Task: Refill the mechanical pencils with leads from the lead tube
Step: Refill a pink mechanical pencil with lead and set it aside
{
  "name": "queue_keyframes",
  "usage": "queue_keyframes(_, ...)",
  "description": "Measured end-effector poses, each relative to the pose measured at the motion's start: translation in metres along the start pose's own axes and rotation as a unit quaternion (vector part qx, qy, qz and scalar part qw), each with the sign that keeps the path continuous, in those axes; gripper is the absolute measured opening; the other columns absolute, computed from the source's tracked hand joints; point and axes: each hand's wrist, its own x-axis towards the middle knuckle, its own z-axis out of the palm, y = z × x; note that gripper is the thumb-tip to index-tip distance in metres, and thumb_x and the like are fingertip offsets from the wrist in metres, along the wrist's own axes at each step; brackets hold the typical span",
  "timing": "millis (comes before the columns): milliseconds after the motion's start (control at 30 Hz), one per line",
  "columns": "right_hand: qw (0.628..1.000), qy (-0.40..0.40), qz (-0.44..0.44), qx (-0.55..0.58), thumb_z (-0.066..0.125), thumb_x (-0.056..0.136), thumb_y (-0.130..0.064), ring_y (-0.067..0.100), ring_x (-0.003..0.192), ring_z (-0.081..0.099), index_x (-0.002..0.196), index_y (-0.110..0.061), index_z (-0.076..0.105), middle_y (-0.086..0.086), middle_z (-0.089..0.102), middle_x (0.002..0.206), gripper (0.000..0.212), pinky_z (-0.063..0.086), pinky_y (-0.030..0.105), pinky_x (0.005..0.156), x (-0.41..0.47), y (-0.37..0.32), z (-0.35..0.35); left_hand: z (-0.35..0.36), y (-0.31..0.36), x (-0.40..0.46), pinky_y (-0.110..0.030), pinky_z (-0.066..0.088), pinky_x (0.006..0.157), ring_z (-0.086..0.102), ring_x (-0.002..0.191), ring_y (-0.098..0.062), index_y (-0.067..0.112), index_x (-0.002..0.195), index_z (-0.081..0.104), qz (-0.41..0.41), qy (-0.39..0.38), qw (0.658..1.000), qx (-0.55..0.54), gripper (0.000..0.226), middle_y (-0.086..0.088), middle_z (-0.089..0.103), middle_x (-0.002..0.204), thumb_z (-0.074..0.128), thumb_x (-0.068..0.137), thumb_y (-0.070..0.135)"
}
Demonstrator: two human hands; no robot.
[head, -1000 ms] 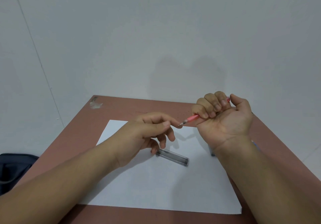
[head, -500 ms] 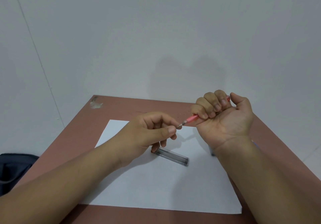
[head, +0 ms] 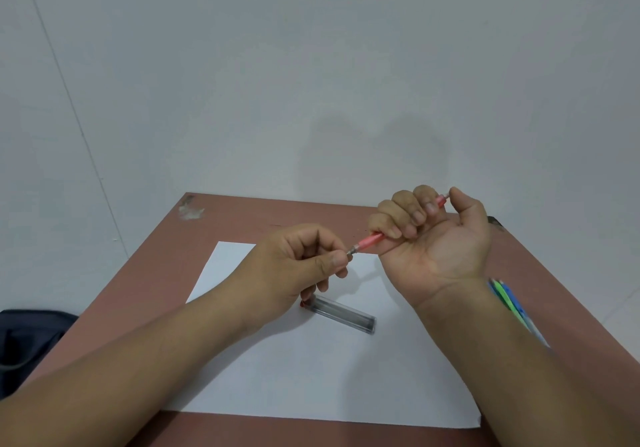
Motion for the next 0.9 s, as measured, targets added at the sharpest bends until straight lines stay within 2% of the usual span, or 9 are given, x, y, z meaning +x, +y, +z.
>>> queue_keyframes(100,0.999,0.004,0.003,-0.032,0.039,0.097,-0.043,0.017,0.051,0.035,0.067,-0.015,0.039,0.001,0.036,0.064,0.041,0.039,0.028,0.052,0.003,0.002,0.001,-0.001,0.000,0.000,-0.030,0.041,0.055,0.053,0.057,-0.013,0.018,0.079,0.070,-0.009,0.022,1.000,0.012,0.012,-0.004,0.069,0.077,0.071,0.090,0.013)
queue_keyframes(200,0.982,0.035,0.000,-0.186,0.042,0.105,-0.043,0.022,0.060,0.055,0.081,-0.013,0.054,0.006,0.053,0.068,0.040,0.051,0.035,0.064,0.007,0.007,0.002,-0.003,0.000,0.001,-0.029,0.040,0.056,0.055,0.062,-0.013,0.018,0.079,0.072,-0.024,0.044,0.998,0.038,0.015,-0.003,0.070,0.076,0.068,0.092,0.011)
queue_keyframes(300,0.924,0.045,-0.002,-0.380,0.047,0.106,-0.026,0.021,0.070,0.059,0.103,-0.009,0.065,0.007,0.058,0.081,0.025,0.054,0.037,0.064,0.006,0.012,0.002,-0.004,0.001,0.000,-0.022,0.041,0.056,0.054,0.063,-0.010,0.014,0.079,0.072,-0.034,0.060,0.995,0.066,0.012,-0.004,0.069,0.075,0.070,0.091,0.013)
queue_keyframes(400,0.876,0.030,0.008,-0.482,0.052,0.105,-0.015,0.018,0.073,0.056,0.116,-0.013,0.068,0.004,0.055,0.082,0.020,0.055,0.033,0.069,0.003,0.011,0.006,0.001,0.006,-0.002,-0.010,0.040,0.058,0.050,0.060,-0.007,0.011,0.074,0.071,-0.009,0.048,0.990,0.131,0.015,-0.009,0.062,0.072,0.072,0.089,0.007)
queue_keyframes(500,0.822,0.032,-0.006,-0.569,0.061,0.099,-0.012,0.017,0.072,0.059,0.115,-0.021,0.069,-0.003,0.058,0.073,0.020,0.061,0.041,0.081,0.000,0.004,0.014,0.008,0.012,-0.001,-0.016,0.043,0.060,0.053,0.065,-0.008,0.020,0.074,0.072,-0.011,0.037,0.984,0.176,0.015,-0.011,0.065,0.078,0.074,0.088,0.017)
queue_keyframes(567,0.797,0.052,-0.025,-0.601,0.066,0.096,-0.012,0.014,0.069,0.062,0.117,-0.021,0.069,-0.001,0.063,0.075,0.023,0.061,0.041,0.085,-0.002,-0.005,0.020,0.013,0.017,0.001,-0.019,0.047,0.064,0.057,0.070,-0.008,0.028,0.078,0.074,-0.022,0.034,0.982,0.187,0.011,-0.006,0.068,0.084,0.074,0.089,0.025)
queue_keyframes(700,0.772,0.076,-0.068,-0.627,0.072,0.092,-0.016,0.013,0.066,0.070,0.131,-0.022,0.060,0.000,0.076,0.084,0.042,0.061,0.034,0.079,-0.017,-0.035,0.027,0.032,0.032,0.002,-0.007,0.041,0.061,0.055,0.070,0.005,0.041,0.095,0.073,0.003,0.003,0.974,0.225,0.010,0.013,0.066,0.082,0.067,0.094,0.034)
queue_keyframes(833,0.734,0.124,-0.090,-0.662,0.073,0.091,-0.022,0.015,0.077,0.075,0.116,-0.027,0.068,-0.003,0.077,0.087,0.026,0.063,0.038,0.078,-0.043,-0.072,0.017,0.060,0.041,0.009,-0.006,0.042,0.072,0.058,0.084,0.012,0.048,0.111,0.068,0.042,-0.023,0.967,0.250,0.019,0.031,0.065,0.089,0.063,0.094,0.041)
queue_keyframes(900,0.690,0.158,-0.109,-0.698,0.072,0.091,-0.024,0.013,0.080,0.074,0.113,-0.028,0.070,-0.006,0.077,0.088,0.023,0.063,0.040,0.079,-0.054,-0.090,0.002,0.079,0.043,0.016,-0.009,0.045,0.078,0.058,0.093,0.012,0.046,0.118,0.065,0.055,-0.037,0.956,0.286,0.023,0.030,0.066,0.096,0.061,0.095,0.044)
